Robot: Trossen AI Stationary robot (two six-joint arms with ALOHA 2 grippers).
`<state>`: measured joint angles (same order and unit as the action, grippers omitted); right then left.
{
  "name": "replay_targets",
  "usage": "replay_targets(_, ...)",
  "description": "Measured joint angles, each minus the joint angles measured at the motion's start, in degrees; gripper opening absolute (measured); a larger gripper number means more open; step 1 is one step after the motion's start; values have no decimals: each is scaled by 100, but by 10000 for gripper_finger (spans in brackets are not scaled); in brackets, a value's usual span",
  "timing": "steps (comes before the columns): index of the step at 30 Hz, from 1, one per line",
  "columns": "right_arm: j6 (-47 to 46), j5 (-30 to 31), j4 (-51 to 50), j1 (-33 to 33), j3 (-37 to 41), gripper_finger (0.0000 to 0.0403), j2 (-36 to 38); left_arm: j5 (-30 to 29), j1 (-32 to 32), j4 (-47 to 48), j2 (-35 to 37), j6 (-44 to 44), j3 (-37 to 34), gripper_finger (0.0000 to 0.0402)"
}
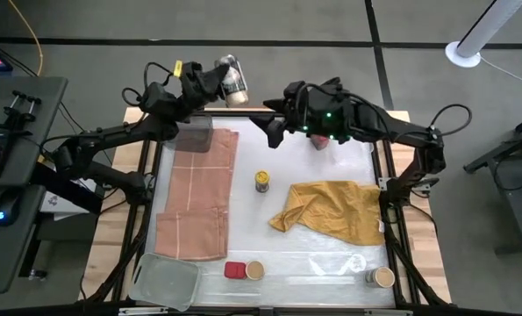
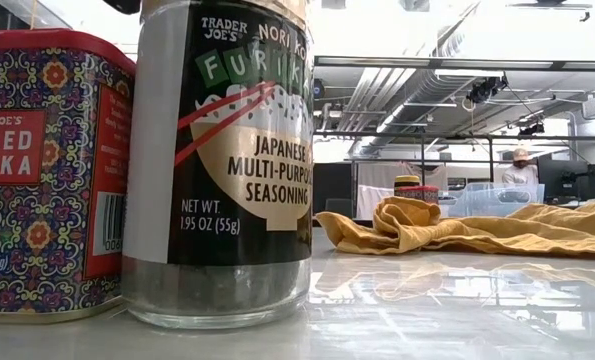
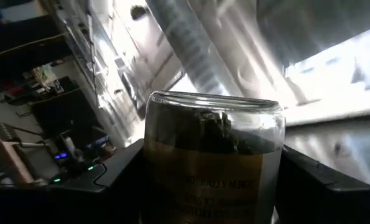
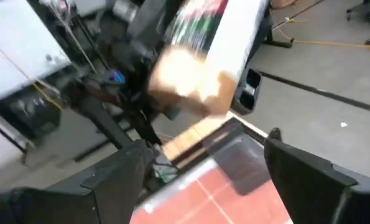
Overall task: Sort spices by type
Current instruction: Put the top gold seasoning bottle into the transparent bin
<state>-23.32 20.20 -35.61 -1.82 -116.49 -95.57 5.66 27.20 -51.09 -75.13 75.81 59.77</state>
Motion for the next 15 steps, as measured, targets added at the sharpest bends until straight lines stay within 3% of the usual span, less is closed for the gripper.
replay_targets(3, 493, 463, -198, 95, 0, 321, -33, -345, -57, -142, 0, 808, 0, 255)
replay_targets(7, 1657, 1598, -284, 291, 0, 321, -65, -831, -233, -146, 9, 1067, 2, 255)
replay_targets(11, 3103, 2910, -117, 531, 0, 321, -222, -2008, -597, -85, -8, 1149, 2, 253)
replay_targets(15, 4536, 3705, 548, 737, 0, 321, -557, -2912, -828, -80, -55, 1083, 2, 251)
